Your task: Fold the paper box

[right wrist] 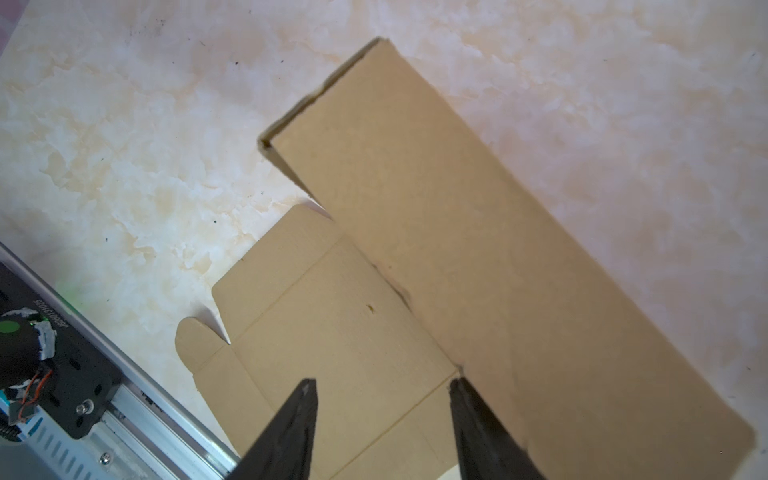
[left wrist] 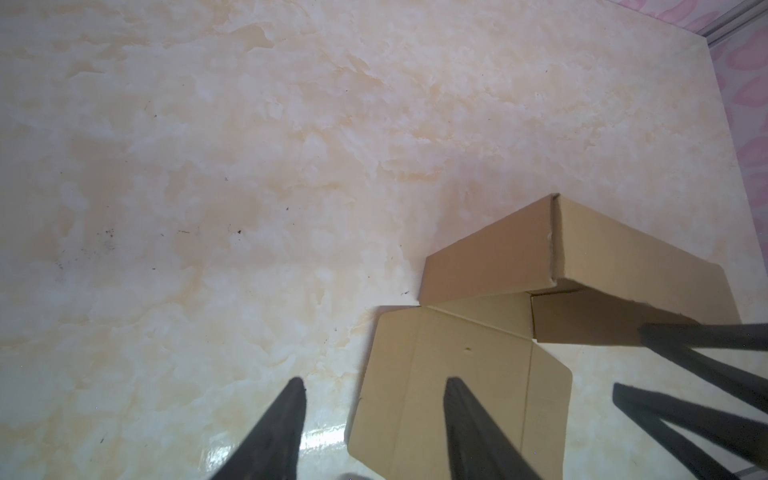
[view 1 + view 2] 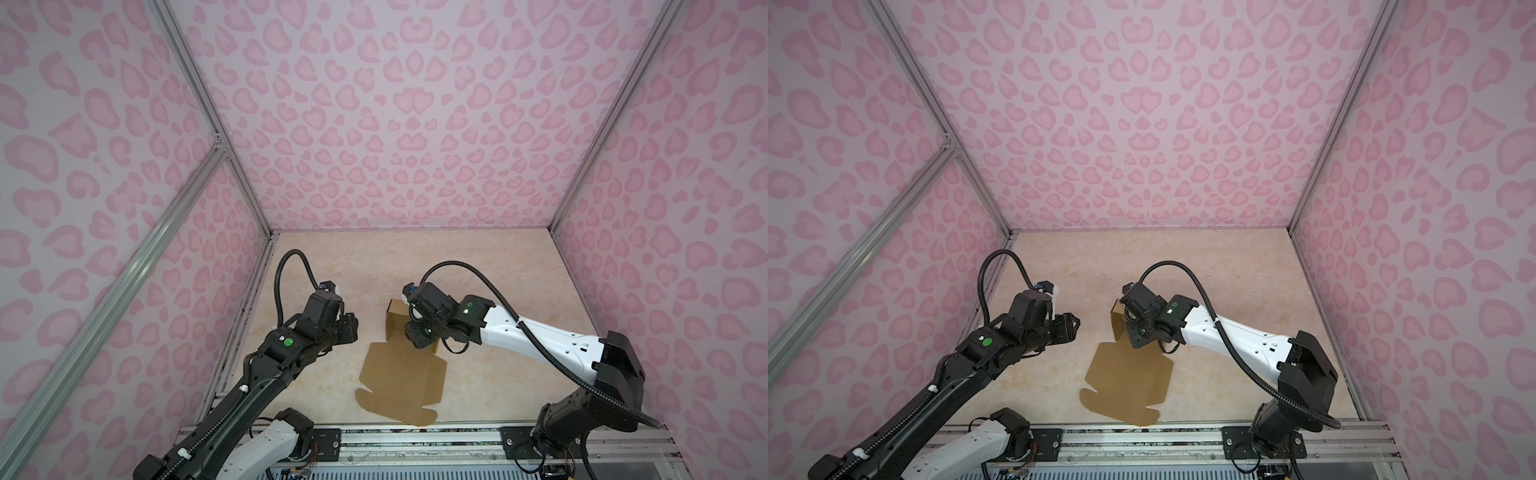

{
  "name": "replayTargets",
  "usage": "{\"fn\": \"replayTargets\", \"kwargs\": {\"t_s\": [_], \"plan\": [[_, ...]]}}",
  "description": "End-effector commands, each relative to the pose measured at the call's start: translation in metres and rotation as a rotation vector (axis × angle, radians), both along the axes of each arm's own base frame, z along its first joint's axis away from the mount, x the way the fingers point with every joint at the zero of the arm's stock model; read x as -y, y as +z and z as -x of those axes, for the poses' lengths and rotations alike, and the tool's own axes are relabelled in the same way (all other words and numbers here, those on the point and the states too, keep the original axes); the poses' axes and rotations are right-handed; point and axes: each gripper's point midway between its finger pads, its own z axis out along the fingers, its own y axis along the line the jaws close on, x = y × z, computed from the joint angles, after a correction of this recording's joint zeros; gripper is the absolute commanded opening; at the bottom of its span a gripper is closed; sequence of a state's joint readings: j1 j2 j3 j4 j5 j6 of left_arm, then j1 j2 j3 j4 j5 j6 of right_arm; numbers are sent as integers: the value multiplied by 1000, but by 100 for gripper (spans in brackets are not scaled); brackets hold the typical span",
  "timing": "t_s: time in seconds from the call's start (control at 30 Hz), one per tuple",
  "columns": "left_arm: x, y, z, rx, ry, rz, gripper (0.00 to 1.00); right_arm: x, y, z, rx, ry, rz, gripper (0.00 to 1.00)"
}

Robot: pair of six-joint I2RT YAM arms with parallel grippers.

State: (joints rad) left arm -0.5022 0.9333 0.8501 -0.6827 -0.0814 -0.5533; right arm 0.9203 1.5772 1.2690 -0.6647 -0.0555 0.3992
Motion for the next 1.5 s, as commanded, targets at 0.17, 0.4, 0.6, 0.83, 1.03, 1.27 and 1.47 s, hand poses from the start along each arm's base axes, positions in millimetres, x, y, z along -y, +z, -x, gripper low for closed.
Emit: {"fn": "replayTargets", "kwargs": {"t_s": [0.17, 0.4, 0.6, 0.83, 1.03, 1.27, 1.47], "plan": [[0, -3, 3, -7, 8, 16, 57, -10, 20, 1, 83, 67, -28, 54], [-2, -12, 6, -4, 88, 103, 56, 8, 41, 1, 114, -186, -122, 51], [1, -23, 11, -10, 128, 191, 57, 12, 50, -2, 97, -343, -343, 51], [19, -67, 24, -126, 106, 265, 57, 41, 63, -11, 231, -306, -167, 51], [27, -95, 32, -190, 78, 216, 57, 88, 42, -14, 307, -357, 24, 52], [45, -122, 34, -266, 10, 191, 56, 90, 27, -7, 278, -345, -6, 53], [49, -138, 32, -297, -20, 156, 56, 85, 21, -2, 227, -318, -91, 53]]}}
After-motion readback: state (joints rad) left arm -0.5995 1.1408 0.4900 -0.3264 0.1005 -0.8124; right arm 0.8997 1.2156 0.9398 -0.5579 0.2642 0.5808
